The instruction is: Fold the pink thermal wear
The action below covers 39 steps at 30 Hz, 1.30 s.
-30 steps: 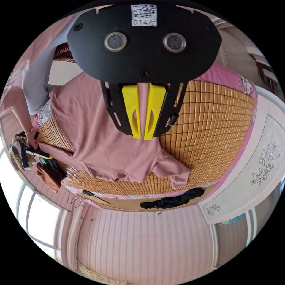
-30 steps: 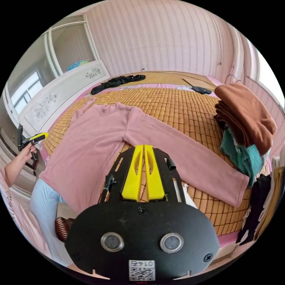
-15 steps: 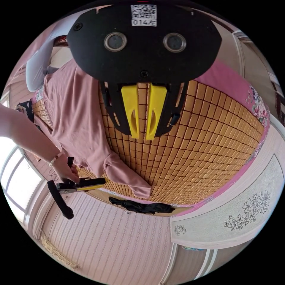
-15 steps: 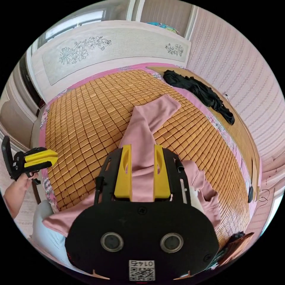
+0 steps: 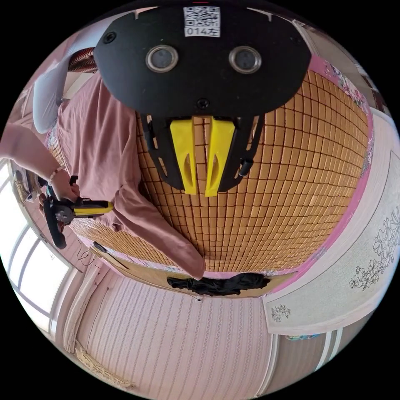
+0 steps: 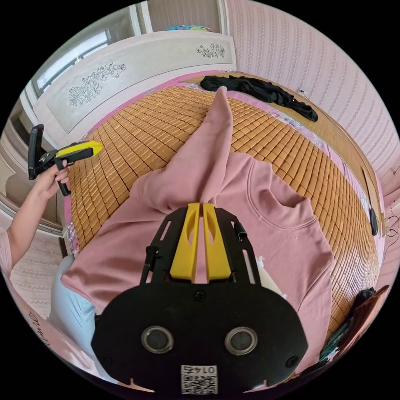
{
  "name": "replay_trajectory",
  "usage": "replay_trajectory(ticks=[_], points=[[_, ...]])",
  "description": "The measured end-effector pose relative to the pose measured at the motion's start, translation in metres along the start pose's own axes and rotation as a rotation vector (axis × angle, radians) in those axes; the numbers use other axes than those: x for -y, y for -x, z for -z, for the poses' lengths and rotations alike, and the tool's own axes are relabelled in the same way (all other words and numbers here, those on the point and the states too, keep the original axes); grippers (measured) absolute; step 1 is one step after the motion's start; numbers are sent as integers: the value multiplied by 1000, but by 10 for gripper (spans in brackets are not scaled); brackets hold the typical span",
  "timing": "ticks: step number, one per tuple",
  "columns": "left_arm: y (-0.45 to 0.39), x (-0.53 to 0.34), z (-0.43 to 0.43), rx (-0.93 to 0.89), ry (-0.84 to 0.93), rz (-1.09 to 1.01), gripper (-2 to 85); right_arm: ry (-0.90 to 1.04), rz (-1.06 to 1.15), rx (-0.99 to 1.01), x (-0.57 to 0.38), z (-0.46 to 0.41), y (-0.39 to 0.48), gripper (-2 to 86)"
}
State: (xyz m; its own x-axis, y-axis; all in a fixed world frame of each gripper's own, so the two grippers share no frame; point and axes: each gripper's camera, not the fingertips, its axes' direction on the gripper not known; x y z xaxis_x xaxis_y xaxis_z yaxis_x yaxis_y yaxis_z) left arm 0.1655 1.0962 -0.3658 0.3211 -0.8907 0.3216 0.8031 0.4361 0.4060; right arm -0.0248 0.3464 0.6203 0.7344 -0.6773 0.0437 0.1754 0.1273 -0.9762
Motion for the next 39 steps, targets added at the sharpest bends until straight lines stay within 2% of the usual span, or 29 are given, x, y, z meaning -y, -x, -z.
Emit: replay_trajectory(ticks=[4, 8, 11, 12, 15, 17, 21, 22, 25, 27, 30, 33, 39], points=[[-43, 69, -36, -11, 13, -66, 59, -11, -68, 69, -6, -3, -14, 3], [-61, 110, -82, -50, 63, 17, 74, -47, -90, 114, -6, 1, -19, 4], [-75, 126, -123, -26, 163, 41, 88, -57, -92, 140, -4, 7, -22, 5], [-81, 127, -139, -7, 229, 35, 83, -54, -85, 143, -1, 10, -21, 5], [-100, 127, -143, 52, 237, -92, 24, -45, -59, 136, 7, 18, -19, 6], [-101, 128, -134, 72, 245, -115, 8, -40, -42, 119, 14, 24, -16, 6], [-66, 104, -46, 153, 26, -68, -2, -111, 14, 68, 36, 48, -1, 7], [-53, 86, -11, 154, -52, -63, -1, -143, 44, 94, 45, 55, 7, 8], [-38, 24, 68, 232, -125, -114, 7, -164, 149, 192, 74, 61, 35, 12], [-33, -22, 99, 208, -98, -84, 21, -136, 219, 244, 89, 57, 56, 23], [-24, -94, 109, 137, 77, -40, 42, -57, 296, 256, 104, 46, 81, 44], [-3, -136, 117, 209, 146, 56, 38, -15, 271, 156, 110, 43, 85, 49], [53, -107, 138, 388, 42, 126, 52, 1, 218, 94, 128, 46, 77, 50]])
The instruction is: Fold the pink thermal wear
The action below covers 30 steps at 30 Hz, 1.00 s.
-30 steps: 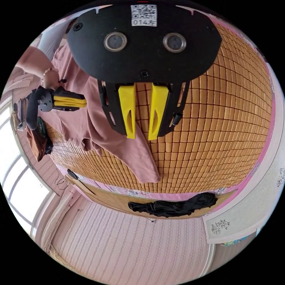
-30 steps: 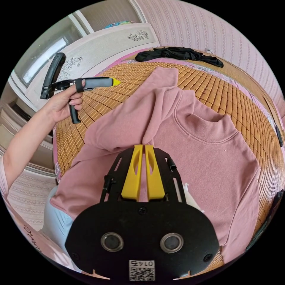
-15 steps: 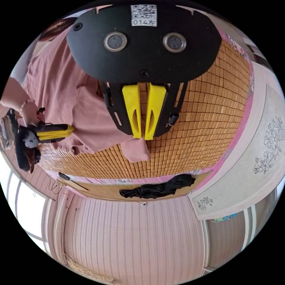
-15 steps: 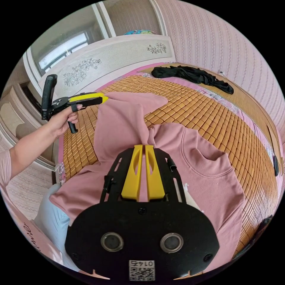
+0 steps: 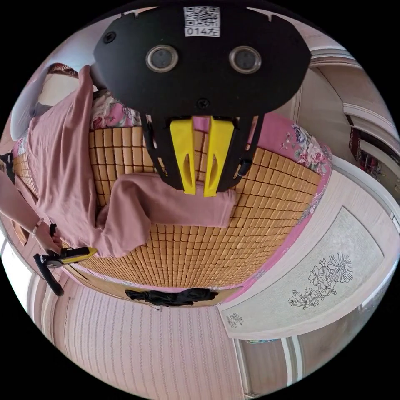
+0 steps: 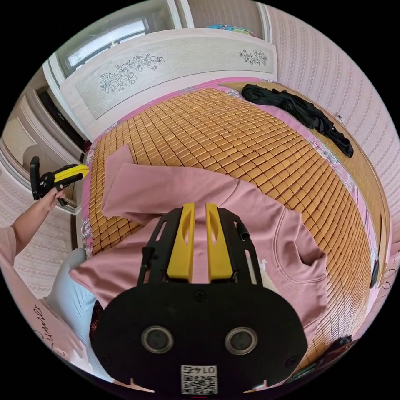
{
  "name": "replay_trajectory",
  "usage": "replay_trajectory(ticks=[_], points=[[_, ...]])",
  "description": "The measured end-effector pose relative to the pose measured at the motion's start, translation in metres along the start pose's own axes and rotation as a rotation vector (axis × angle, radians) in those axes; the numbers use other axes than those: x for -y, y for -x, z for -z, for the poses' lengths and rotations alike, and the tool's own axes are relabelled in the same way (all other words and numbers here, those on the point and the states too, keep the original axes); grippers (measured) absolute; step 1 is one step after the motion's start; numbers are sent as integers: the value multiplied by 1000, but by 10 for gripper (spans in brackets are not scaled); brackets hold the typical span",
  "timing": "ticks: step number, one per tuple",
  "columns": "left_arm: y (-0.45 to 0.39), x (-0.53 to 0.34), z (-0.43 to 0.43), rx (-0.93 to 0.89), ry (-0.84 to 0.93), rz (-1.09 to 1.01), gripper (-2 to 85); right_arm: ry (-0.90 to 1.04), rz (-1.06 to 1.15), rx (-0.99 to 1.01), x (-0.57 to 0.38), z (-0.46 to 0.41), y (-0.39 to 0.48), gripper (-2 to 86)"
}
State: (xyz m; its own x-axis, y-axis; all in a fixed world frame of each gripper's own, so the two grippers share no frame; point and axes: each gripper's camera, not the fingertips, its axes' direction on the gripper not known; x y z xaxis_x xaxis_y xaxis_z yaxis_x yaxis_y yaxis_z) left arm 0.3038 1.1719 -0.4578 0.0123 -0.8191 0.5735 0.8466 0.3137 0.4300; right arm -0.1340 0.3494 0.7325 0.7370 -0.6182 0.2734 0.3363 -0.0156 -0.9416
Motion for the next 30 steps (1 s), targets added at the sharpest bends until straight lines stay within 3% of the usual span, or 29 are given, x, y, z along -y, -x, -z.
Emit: replay_trajectory(ticks=[3, 6, 12, 18, 21, 24, 26, 30], points=[[23, 25, -32, -8, 32, 62, 87, 49, -11, -15, 17, -17, 1, 52], [33, 37, -80, -70, 210, 83, 113, 108, -42, -77, 31, -45, 0, 54], [37, 38, -82, -103, 225, -10, 17, 131, -67, -93, 40, -74, -8, 46], [90, 36, -60, 110, 46, 173, 4, 118, -53, -127, 39, -87, -18, 18], [95, 35, -94, 117, 163, 183, 22, 95, -78, -129, 34, -95, -27, 10], [97, 34, -103, 117, 158, 247, 45, 89, -145, -45, 24, -100, -47, 10], [105, 35, -97, 74, 147, 315, 56, 88, -201, 39, 14, -94, -63, 13], [111, 20, -38, 23, 15, 320, 67, -109, -210, 134, -65, -30, -74, 38]])
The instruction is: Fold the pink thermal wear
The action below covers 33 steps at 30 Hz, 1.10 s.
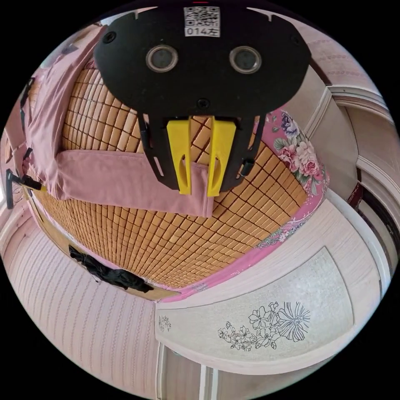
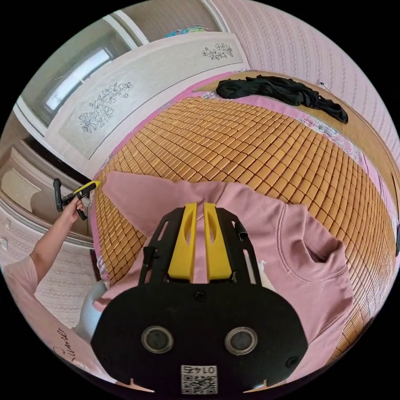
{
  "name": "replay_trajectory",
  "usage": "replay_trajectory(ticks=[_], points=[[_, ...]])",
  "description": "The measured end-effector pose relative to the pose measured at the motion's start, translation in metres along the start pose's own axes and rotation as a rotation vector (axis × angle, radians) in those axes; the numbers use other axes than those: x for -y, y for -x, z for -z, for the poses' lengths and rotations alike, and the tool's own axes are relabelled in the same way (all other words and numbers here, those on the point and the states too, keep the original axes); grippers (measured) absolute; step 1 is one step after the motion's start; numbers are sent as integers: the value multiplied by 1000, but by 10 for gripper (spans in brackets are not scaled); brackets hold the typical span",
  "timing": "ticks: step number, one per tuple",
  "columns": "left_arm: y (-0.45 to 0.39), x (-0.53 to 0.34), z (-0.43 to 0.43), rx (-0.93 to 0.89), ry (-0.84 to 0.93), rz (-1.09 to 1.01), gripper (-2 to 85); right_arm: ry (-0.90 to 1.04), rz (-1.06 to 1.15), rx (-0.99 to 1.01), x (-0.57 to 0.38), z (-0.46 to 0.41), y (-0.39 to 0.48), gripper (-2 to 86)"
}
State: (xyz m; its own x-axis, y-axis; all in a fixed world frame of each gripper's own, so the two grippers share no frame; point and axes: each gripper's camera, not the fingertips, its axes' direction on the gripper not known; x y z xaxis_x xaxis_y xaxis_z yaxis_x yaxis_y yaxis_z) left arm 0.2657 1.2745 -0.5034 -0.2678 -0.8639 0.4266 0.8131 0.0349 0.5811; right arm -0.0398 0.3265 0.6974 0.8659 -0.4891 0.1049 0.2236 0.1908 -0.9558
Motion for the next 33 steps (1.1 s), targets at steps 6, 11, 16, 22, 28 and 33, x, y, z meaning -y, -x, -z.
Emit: replay_trajectory(ticks=[6, 11, 16, 22, 28, 33], points=[[-53, -111, 76, -267, 80, -189, 71, 65, -158, -155, -220, 96, -19, 50], [-133, -205, 94, -581, 244, -272, 100, 275, -448, -187, -390, 110, -17, 64], [-209, -228, 70, -531, 396, -422, 133, 323, -547, -146, -471, 74, -23, 86], [-271, -236, 51, -429, 568, -607, 55, 322, -520, -116, -505, 71, -46, 25], [-277, -229, 87, -434, 471, -569, 28, 316, -517, -77, -547, 92, -63, 15], [-280, -247, 76, -478, 545, -502, 36, 427, -550, -16, -573, 56, -87, 22]])
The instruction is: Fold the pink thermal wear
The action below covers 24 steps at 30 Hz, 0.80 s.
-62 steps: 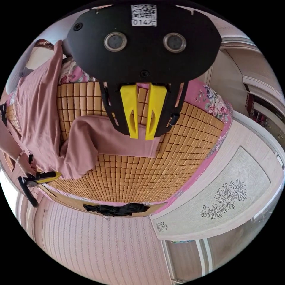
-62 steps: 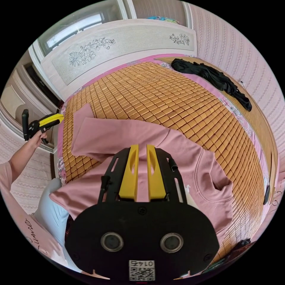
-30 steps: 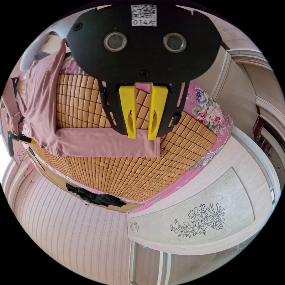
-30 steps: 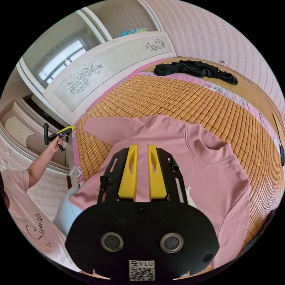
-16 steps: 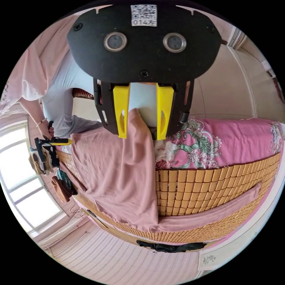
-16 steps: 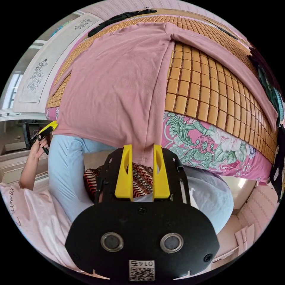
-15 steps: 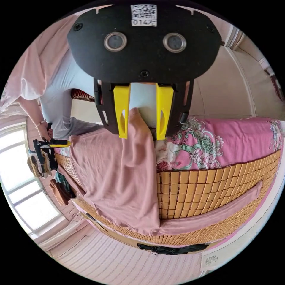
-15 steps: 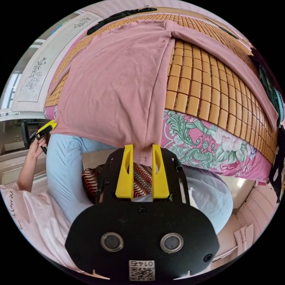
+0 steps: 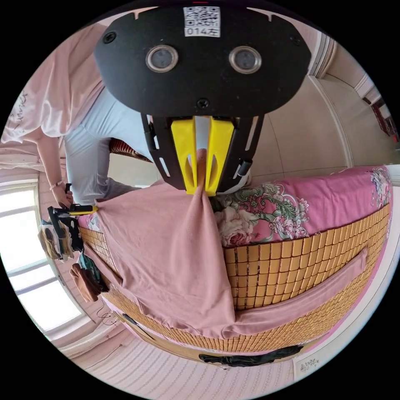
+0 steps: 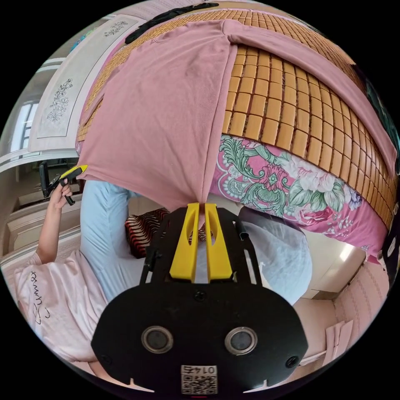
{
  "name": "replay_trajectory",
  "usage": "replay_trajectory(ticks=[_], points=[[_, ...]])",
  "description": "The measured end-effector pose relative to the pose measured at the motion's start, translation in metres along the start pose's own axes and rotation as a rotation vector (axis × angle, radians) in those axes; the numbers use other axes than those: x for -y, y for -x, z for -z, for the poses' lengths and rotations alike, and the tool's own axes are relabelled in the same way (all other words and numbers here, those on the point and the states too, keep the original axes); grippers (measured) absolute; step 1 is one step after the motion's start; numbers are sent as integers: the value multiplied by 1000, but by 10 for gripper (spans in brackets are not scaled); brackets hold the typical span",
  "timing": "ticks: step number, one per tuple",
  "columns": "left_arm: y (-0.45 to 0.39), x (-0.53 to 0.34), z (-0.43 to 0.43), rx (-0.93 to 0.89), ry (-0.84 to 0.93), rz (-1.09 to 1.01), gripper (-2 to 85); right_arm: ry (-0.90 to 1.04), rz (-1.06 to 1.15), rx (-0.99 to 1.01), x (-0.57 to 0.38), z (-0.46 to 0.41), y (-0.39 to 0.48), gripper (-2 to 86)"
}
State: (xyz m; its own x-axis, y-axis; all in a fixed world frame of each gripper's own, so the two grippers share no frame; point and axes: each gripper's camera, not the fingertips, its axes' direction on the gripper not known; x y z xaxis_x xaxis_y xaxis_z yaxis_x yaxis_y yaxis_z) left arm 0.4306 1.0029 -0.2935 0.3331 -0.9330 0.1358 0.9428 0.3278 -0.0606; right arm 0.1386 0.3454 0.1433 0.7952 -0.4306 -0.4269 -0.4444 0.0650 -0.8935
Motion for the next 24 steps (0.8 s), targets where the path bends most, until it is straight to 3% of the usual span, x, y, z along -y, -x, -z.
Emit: replay_trajectory(ticks=[5, 8, 12, 16, 21, 24], points=[[-7, -2, -13, 16, 11, 52, 62, 23, 22, 14, -16, -20, -18, 44], [-20, -7, -4, 75, 3, 36, 68, -69, 3, -16, -41, -16, -38, 57], [-48, -5, 16, 183, -25, -13, 68, -358, -131, -15, -79, -1, -92, 73], [-93, 28, 34, 160, -145, -93, 64, -684, -353, -32, -111, -2, -156, 132], [-182, 95, 24, 293, -253, -236, 70, -907, -514, -36, -128, -14, -216, 141], [-247, 146, 5, 271, -247, -371, 75, -1038, -649, -107, -135, -19, -251, 149]])
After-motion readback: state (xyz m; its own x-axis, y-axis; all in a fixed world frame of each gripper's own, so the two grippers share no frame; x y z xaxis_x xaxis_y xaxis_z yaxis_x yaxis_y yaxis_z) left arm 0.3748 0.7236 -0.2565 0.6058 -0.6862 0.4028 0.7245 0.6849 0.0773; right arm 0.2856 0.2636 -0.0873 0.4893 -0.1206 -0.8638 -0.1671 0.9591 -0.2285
